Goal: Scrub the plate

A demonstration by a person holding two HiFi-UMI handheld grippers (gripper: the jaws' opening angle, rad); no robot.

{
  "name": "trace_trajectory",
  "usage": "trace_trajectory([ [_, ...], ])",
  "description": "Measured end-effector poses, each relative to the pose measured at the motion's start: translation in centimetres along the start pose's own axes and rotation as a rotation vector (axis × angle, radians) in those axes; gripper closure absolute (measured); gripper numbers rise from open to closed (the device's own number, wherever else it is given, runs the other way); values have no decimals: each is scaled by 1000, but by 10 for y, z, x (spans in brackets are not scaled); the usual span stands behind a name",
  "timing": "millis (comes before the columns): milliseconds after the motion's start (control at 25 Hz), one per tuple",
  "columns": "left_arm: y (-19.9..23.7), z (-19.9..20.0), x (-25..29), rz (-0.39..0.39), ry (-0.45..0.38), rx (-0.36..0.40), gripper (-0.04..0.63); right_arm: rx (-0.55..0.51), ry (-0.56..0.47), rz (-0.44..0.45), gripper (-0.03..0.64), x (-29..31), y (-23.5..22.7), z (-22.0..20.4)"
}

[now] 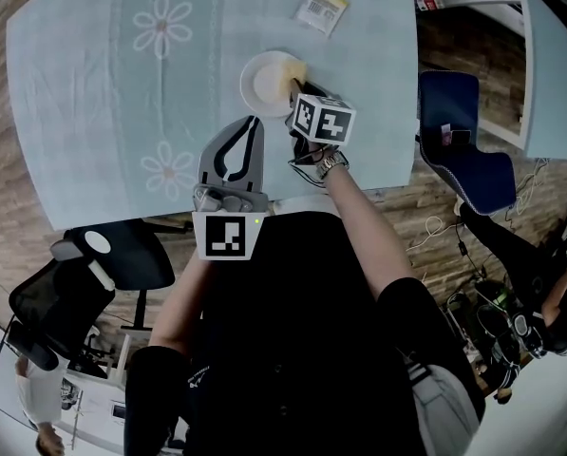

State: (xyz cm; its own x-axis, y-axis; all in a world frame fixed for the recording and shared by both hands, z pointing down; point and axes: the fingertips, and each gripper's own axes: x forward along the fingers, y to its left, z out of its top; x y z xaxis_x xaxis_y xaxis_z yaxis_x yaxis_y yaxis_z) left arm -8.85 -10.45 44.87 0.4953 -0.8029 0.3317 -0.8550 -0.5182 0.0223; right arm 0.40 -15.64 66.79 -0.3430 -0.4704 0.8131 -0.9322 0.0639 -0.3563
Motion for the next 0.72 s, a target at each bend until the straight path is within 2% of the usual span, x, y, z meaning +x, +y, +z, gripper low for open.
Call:
trace_trajectory([
  [160, -1, 4, 1, 18, -36, -79, 574, 6, -10, -30, 561, -5, -12, 3],
  [360, -4, 1, -2, -12, -21, -30, 574, 14, -27, -50, 560, -12, -21, 5],
  [520, -7, 2, -3, -17, -22, -36, 574, 17, -40, -71, 561, -18, -29, 8],
  [640, -8, 3, -6, -28, -23, -12, 574, 23, -53, -96, 561, -23, -35, 9],
  [720, -8, 4, -9, -22, -35, -28, 574, 26, -69, -113, 561, -28, -39, 11],
])
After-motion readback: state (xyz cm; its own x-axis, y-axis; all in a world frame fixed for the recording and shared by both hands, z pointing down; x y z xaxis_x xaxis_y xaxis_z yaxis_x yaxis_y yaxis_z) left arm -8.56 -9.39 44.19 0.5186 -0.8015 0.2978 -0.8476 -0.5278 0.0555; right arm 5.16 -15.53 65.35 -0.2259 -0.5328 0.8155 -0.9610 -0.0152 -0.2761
